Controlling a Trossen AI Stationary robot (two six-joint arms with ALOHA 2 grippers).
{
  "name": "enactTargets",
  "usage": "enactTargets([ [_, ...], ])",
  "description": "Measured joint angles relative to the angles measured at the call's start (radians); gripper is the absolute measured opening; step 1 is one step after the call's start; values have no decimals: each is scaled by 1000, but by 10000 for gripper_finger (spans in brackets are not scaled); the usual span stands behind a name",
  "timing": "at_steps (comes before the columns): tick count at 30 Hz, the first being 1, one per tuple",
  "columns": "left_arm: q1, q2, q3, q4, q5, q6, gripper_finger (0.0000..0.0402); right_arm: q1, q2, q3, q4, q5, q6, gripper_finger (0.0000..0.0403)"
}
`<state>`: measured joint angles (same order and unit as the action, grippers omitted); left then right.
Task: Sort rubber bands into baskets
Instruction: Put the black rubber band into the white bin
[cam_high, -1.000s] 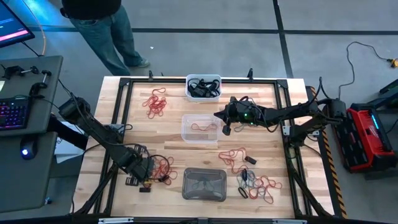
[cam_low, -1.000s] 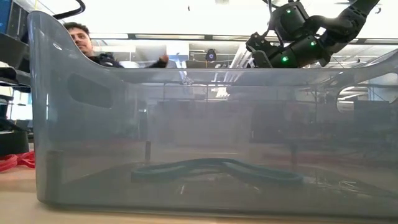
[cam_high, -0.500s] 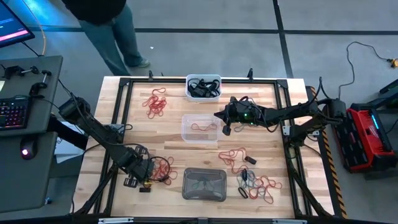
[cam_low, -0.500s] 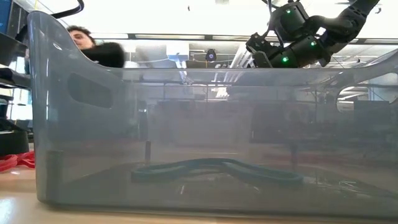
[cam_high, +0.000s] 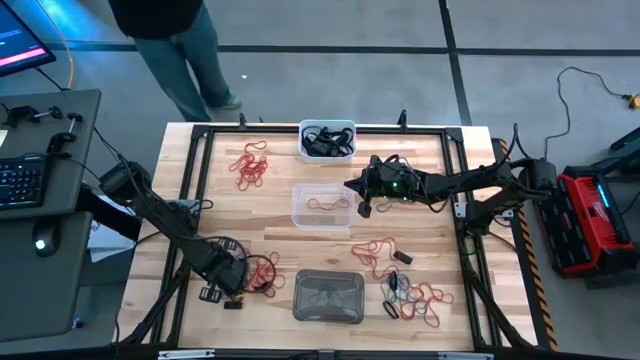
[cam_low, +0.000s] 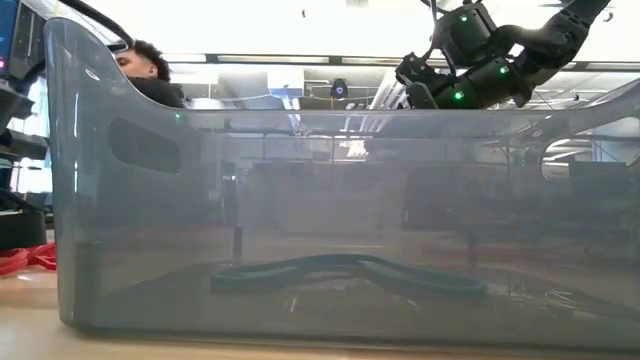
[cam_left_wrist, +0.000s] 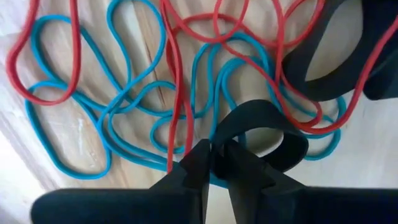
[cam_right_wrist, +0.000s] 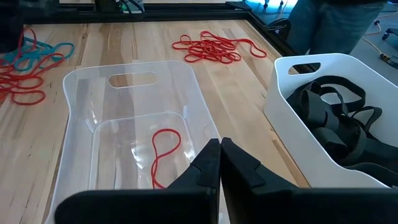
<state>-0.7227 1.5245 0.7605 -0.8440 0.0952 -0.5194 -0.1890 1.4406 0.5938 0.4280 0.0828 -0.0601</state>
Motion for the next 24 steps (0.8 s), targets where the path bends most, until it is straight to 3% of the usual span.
enactTargets([
  [8,0,0,94,-89,-2,79,5,0,0,0,1,0,0,0],
  [14,25,-1,154,-90,-6,88,1,0,0,0,1,0,0,0],
  [19,108,-7,159,-136,-73,52,1,0,0,0,1,0,-7,0],
  [24,263,-8,159,-122,-163,119,1,0,0,0,2,0,-8,0],
])
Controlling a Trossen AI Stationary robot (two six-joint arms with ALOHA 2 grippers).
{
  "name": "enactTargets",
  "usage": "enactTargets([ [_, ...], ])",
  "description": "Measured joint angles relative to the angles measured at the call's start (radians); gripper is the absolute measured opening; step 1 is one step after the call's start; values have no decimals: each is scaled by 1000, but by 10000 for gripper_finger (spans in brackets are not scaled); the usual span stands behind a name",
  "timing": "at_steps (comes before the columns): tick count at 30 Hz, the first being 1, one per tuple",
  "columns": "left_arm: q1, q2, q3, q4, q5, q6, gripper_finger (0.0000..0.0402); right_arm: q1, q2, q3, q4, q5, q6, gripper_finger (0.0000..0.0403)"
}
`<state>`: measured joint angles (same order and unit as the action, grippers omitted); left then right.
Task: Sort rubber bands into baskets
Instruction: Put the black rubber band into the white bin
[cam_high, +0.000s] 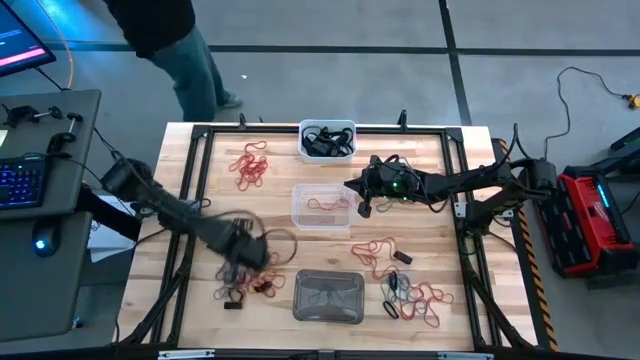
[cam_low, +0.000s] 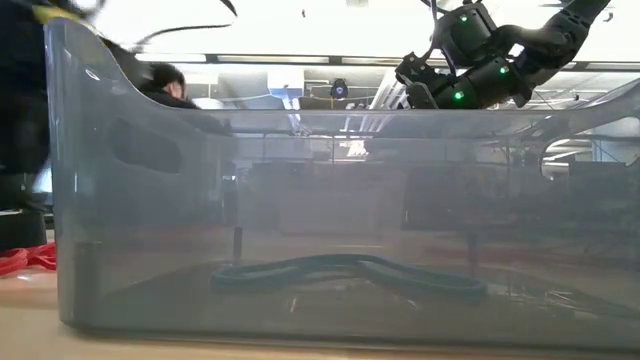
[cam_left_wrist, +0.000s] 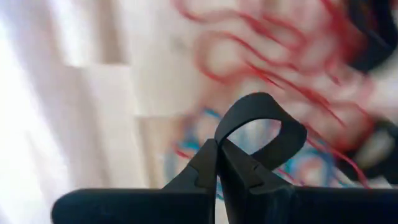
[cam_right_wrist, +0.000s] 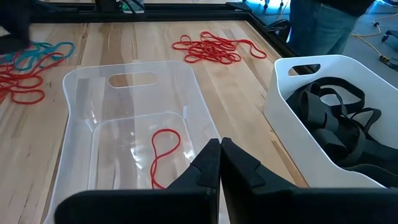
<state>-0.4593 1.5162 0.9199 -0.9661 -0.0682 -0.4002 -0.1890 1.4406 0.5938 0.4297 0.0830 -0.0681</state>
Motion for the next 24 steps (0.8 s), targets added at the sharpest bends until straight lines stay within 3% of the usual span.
enactTargets([
  [7,265,-32,0,114,-35,157,0,0,0,0,0,0,0,0],
  [17,653,-50,4,503,-46,398,0,0,0,0,0,0,8,0],
  [24,843,-42,102,647,-46,548,0,0,0,0,5,0,19,0],
])
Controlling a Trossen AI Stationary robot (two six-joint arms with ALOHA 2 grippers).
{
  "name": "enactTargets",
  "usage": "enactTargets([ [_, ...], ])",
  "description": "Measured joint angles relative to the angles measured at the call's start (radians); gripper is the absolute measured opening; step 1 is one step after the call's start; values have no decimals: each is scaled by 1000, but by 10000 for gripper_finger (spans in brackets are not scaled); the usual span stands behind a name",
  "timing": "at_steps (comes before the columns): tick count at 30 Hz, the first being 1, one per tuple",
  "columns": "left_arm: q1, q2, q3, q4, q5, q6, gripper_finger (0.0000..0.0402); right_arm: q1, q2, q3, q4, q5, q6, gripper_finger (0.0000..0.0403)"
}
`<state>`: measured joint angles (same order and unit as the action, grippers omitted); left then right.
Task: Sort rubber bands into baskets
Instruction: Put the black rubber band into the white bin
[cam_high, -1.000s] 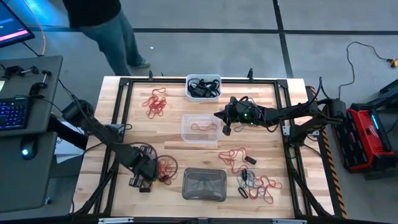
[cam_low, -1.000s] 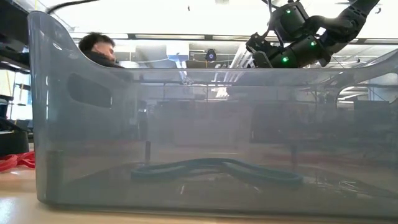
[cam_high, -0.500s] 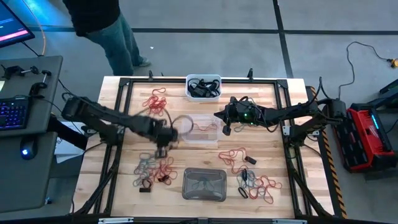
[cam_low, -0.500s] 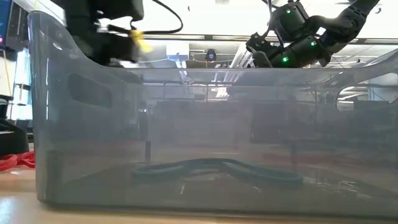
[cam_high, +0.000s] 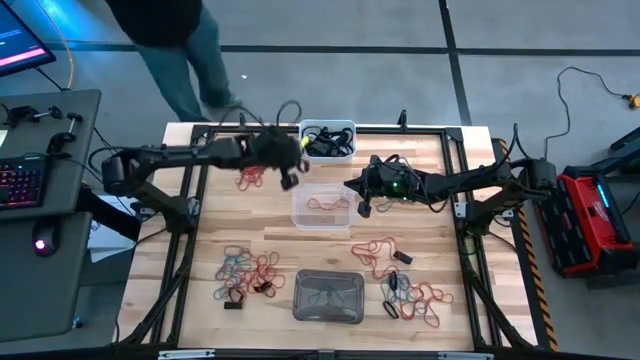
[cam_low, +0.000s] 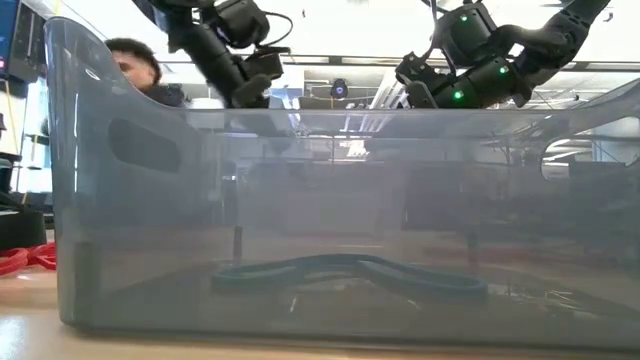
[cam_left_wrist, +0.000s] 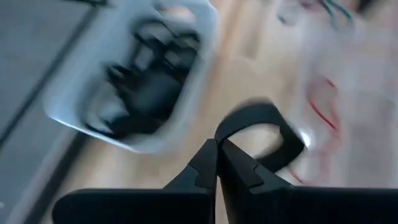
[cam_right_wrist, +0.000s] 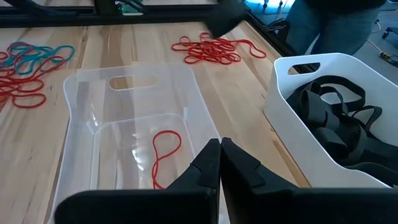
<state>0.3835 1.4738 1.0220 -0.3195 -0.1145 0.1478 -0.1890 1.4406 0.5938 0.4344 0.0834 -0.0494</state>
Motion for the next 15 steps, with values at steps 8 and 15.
enactTargets([
  [8,126,152,152,82,8,124,0,0,0,0,20,2,3,0],
  [15,180,367,314,97,52,171,0,0,0,0,19,2,25,0],
])
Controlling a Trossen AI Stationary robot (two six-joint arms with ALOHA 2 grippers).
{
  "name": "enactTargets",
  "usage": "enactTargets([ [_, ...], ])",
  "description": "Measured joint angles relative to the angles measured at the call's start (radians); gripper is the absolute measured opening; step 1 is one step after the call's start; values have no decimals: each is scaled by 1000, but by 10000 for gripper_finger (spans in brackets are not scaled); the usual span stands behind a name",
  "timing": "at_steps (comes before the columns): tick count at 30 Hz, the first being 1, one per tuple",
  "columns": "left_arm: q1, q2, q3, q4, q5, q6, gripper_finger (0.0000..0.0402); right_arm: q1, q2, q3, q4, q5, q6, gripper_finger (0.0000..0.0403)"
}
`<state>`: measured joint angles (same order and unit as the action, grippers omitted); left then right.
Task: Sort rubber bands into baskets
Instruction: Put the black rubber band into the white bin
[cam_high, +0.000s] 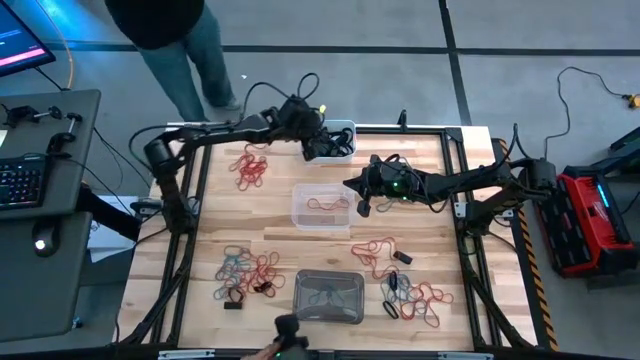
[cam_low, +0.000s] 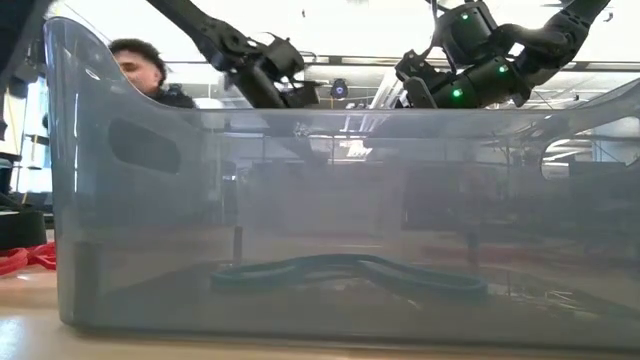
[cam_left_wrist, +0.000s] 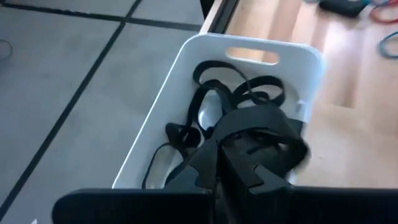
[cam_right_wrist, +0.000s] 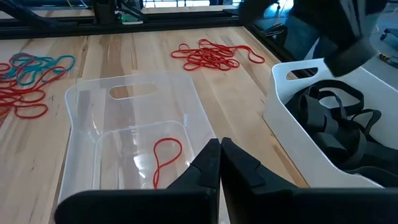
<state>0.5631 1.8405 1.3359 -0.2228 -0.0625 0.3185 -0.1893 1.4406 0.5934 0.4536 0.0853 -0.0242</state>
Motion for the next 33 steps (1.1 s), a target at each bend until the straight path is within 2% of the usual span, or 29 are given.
enactTargets([
  [5,25,94,83,-1,28,17,0,0,0,0,-1,0,2,0],
  [12,41,118,93,-24,37,82,5,0,0,0,-3,-2,2,0],
  [23,40,118,93,-29,51,80,84,0,0,0,-9,-3,8,0],
  [26,38,116,93,-25,52,80,71,0,0,0,-9,-3,9,0],
  [31,42,114,93,-9,89,67,11,0,0,0,-9,-3,9,0],
  [33,45,114,93,-8,106,56,5,0,0,0,-10,-3,9,0],
])
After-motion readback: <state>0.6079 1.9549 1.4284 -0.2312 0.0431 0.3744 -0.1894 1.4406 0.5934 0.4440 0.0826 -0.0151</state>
